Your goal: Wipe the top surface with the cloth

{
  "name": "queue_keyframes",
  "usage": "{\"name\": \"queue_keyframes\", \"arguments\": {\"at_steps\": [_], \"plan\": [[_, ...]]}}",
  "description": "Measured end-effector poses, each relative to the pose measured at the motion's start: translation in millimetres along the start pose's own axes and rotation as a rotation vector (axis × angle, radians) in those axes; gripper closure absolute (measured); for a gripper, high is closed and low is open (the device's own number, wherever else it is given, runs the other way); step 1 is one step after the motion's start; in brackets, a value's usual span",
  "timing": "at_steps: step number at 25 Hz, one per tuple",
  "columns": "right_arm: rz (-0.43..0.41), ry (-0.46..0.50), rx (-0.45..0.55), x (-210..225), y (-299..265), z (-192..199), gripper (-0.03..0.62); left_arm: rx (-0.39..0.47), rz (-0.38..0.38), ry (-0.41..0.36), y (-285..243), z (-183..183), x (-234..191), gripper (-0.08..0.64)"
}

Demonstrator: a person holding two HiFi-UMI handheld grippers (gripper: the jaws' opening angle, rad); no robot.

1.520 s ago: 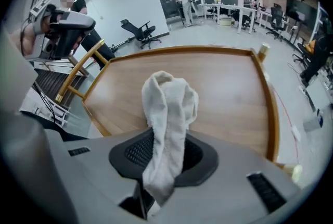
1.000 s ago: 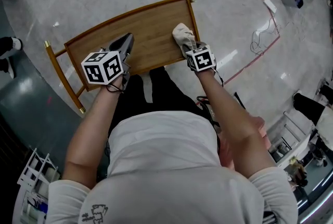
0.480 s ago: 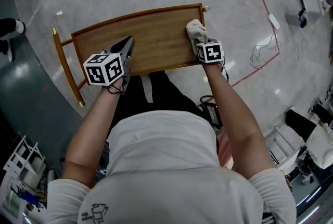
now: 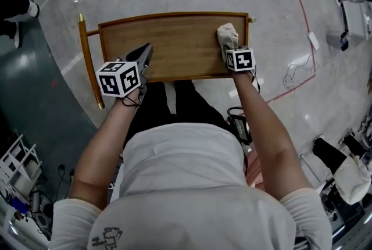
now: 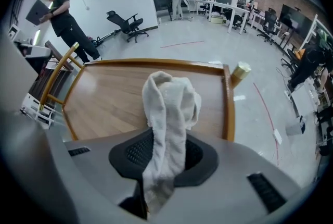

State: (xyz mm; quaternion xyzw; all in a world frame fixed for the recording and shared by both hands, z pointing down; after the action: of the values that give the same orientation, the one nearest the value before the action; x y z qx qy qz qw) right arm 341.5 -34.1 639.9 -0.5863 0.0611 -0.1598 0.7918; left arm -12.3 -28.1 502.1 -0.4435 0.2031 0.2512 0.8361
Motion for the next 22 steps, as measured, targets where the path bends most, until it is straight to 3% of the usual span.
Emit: {"name": "queue_keyframes", "arguments": {"at_steps": [10, 22], "plan": [[-0.175, 0.086, -0.014, -192, -42, -31, 0.492, 0.041, -0.033, 0.037, 70, 6, -67, 0.554], [-0.330, 0.262, 0.019, -407, -81, -82, 0.492, 0.040, -0.032, 0.080, 141, 23, -136, 0.554]]}}
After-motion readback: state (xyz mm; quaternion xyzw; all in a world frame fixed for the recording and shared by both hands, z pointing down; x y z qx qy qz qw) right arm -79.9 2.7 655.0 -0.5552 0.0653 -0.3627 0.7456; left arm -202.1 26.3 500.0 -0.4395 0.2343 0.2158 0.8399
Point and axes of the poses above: the fingertips, and each gripper's own axes: y backward along the fingers, x to its right, z out of its underside, the point moved 7 cm from there along y, backward along the fingers, and after that the axes turned 2 degrees about z, right-handed, at the moved point
